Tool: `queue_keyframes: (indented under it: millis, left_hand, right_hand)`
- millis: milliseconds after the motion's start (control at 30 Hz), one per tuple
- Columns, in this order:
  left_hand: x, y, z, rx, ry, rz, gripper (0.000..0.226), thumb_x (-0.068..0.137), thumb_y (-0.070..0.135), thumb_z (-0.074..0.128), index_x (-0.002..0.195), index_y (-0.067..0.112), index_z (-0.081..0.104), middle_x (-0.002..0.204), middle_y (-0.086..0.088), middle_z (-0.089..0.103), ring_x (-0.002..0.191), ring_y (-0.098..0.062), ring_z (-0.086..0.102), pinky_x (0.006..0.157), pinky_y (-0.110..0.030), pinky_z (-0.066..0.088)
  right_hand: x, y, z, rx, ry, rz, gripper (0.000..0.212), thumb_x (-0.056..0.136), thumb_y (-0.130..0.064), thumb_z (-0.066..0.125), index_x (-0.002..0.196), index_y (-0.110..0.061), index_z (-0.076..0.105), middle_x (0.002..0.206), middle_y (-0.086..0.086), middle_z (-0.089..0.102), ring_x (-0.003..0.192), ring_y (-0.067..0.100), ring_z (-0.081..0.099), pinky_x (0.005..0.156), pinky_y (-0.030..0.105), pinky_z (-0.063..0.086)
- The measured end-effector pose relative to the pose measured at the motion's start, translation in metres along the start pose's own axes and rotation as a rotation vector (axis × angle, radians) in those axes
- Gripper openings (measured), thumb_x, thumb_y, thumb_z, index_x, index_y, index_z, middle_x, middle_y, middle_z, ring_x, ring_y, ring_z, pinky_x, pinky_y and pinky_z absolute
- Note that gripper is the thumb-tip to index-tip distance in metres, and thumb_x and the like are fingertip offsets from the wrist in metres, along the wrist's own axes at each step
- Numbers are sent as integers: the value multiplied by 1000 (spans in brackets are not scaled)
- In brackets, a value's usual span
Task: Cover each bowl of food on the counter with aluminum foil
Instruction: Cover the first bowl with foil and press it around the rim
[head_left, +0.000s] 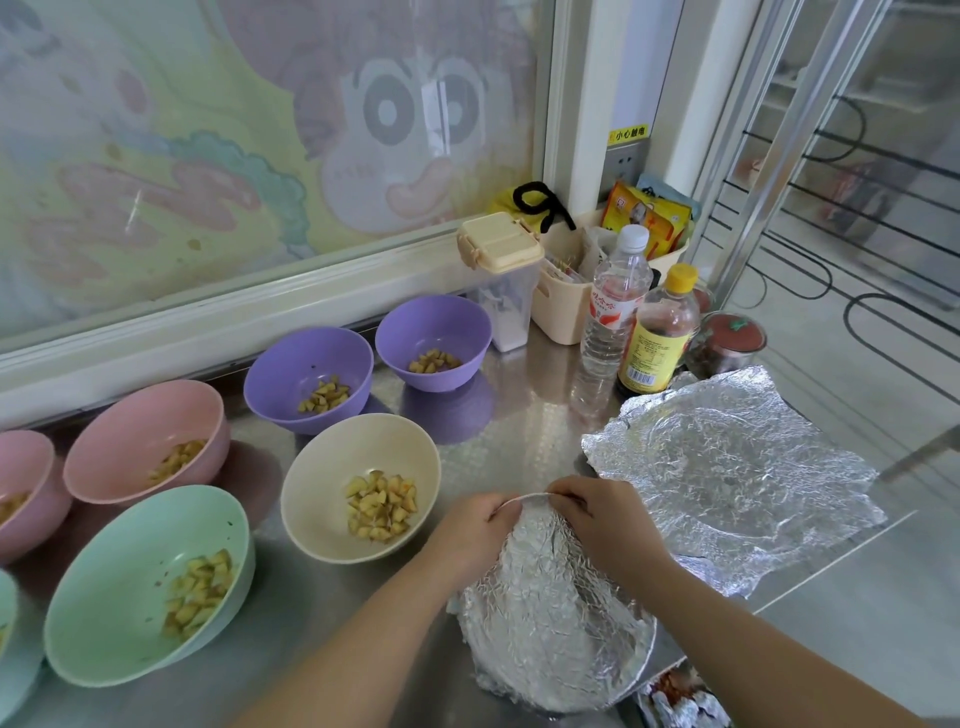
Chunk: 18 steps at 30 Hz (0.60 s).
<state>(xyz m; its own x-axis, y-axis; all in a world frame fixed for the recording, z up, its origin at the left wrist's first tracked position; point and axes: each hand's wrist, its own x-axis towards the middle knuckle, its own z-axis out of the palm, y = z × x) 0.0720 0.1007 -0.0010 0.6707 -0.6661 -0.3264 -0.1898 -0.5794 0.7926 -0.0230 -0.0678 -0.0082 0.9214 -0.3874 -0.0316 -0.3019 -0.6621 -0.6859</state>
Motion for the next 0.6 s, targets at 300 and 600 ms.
queue_keyframes:
  millis: [300,600]
  left_hand:
    - [1,1,-6,-90,-87,70,26,105,28,46,120,31,68,112,12,72,107,-5,65,100,-33,50]
    - [10,11,-10,22,-108,50,28,105,33,47,128,31,64,120,9,69,111,-7,62,97,-24,47]
  right_hand:
    - [-1,-1,1,-11,15,-3,13,97,-25,65,95,-24,78,61,-17,60,59,6,56,58,18,40]
    - [-12,-8,4,21,107,99,13,98,-23,63,95,-24,76,65,-15,63,62,4,58,57,22,43]
